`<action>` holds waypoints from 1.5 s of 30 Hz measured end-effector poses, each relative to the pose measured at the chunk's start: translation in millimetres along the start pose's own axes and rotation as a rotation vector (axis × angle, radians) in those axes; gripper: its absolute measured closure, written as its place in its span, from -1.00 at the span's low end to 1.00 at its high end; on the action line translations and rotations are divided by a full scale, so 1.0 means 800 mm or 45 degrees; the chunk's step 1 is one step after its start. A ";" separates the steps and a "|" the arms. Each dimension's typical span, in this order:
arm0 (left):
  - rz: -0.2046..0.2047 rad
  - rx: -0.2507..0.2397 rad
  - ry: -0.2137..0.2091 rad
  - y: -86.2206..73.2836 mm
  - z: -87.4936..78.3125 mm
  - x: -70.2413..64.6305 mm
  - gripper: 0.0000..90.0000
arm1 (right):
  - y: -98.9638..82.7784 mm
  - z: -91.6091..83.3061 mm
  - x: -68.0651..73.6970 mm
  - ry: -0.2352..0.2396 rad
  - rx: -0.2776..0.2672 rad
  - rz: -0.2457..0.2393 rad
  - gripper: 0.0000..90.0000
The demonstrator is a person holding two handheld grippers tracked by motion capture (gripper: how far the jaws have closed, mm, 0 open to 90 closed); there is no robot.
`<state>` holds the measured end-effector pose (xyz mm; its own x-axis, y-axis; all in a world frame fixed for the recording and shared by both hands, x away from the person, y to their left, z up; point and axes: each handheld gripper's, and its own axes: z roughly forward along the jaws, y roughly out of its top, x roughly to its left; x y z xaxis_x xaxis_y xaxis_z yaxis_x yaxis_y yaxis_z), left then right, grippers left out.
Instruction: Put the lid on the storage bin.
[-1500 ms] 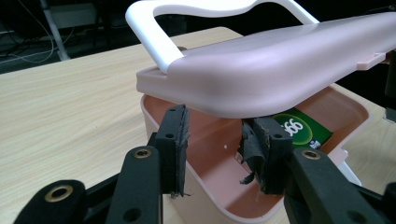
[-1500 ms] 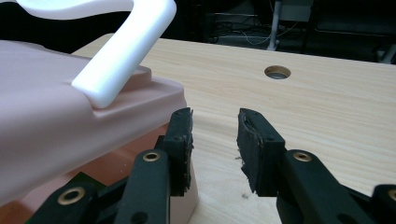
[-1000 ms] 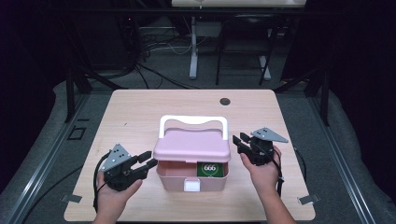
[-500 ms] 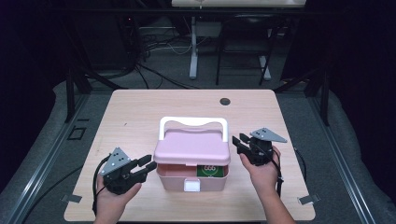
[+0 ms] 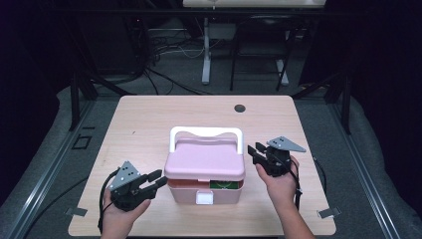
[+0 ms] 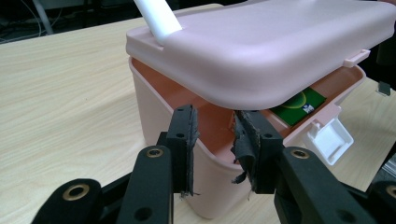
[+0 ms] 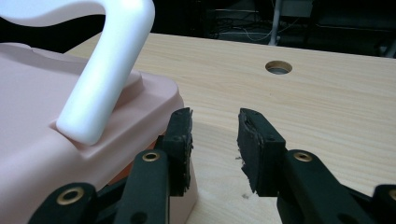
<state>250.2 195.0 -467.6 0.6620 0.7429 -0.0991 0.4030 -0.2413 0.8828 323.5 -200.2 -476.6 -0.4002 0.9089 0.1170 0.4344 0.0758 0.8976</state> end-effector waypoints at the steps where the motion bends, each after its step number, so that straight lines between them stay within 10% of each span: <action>1: 0.000 0.000 0.000 0.000 0.000 0.000 0.49 | 0.000 0.000 0.000 0.000 0.000 0.000 0.45; 45: -0.025 0.082 -0.021 -0.028 0.007 0.000 0.50 | -0.002 0.002 -0.003 0.000 0.005 0.012 0.43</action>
<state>245.2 196.9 -490.1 0.6633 0.7380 -0.1243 0.4558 -0.2666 0.8493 324.7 -201.8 -479.0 -0.3964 0.9095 0.1252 0.4411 0.0691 0.8948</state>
